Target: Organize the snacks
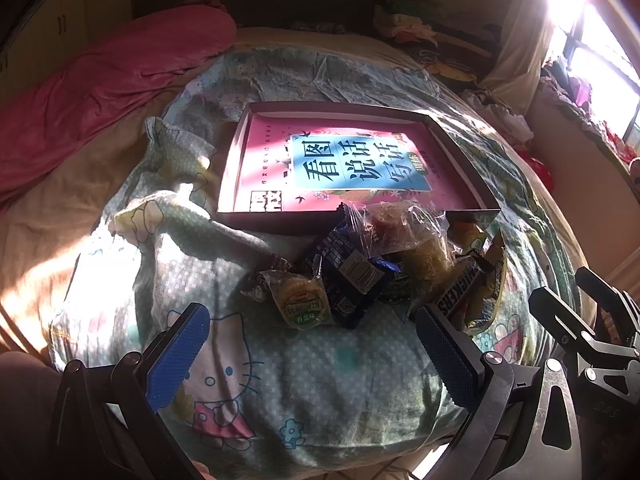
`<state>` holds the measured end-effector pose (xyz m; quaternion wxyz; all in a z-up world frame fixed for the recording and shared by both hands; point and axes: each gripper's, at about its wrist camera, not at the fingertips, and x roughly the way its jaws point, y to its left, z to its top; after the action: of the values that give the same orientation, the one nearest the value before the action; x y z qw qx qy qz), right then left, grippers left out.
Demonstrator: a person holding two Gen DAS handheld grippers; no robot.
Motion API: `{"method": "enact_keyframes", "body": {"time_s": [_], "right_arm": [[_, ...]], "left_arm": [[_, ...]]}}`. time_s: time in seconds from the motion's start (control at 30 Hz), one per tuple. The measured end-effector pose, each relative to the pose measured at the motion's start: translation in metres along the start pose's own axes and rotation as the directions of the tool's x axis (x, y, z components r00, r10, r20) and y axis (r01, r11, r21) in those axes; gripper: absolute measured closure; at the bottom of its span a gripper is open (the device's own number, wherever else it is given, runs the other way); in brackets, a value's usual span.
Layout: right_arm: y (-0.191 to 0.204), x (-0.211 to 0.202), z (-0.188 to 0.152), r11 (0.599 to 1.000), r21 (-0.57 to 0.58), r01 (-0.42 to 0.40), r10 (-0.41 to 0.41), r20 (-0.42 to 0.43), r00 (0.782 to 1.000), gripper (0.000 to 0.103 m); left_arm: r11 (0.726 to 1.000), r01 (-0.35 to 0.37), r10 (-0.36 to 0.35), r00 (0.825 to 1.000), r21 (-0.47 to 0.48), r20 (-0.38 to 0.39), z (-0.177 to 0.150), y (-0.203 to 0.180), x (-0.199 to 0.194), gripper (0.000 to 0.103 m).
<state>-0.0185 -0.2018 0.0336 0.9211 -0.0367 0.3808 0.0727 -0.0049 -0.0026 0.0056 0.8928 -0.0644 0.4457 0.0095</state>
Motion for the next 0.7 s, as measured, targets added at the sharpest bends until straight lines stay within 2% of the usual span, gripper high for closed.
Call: {"method": "enact_keyframes", "body": {"time_s": [0.7], "right_arm": [[0.0002, 0.0007, -0.0005, 1.0, -0.002, 0.005, -0.005, 0.0, 1.0, 0.001]], "left_arm": [[1.0, 0.005, -0.005, 1.0, -0.007, -0.01, -0.0008, 0.0007, 0.0024, 0.0]]}}
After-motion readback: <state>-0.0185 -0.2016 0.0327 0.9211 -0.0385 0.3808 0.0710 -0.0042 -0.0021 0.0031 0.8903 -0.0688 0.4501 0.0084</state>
